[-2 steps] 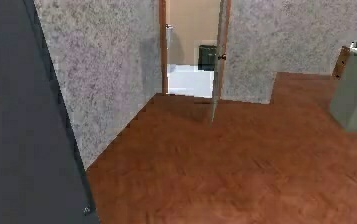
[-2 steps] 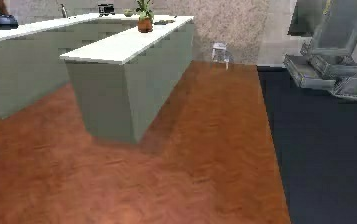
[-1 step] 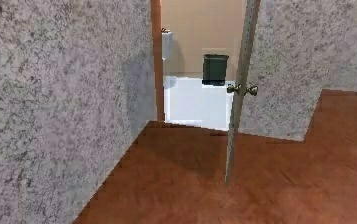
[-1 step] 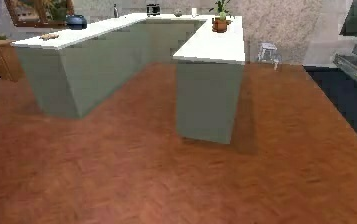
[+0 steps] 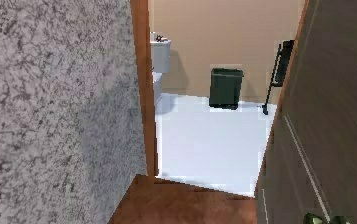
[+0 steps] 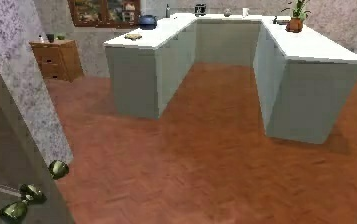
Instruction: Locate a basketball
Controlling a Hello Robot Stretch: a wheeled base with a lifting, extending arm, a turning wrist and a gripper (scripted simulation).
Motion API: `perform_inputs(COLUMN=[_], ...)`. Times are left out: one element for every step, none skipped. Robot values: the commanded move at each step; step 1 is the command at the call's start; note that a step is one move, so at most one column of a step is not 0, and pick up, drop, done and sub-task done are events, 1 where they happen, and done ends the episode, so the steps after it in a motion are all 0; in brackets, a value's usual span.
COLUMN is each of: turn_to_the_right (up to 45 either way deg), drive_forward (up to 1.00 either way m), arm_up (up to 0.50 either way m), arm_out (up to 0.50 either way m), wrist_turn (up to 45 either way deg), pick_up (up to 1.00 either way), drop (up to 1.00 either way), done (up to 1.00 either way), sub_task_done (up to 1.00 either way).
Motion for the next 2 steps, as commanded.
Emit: perform_inputs(turn_to_the_right=[0.0, 12.0], drive_forward=[0.55, 0.0], arm_up=[0.0, 0.0], arm_out=[0.0, 0.0], wrist_turn=[0.0, 0.0], pick_up=[0.0, 0.0], drop=[0.0, 0.0], done=[0.0, 0.0], sub_task_done=[0.0, 0.0])
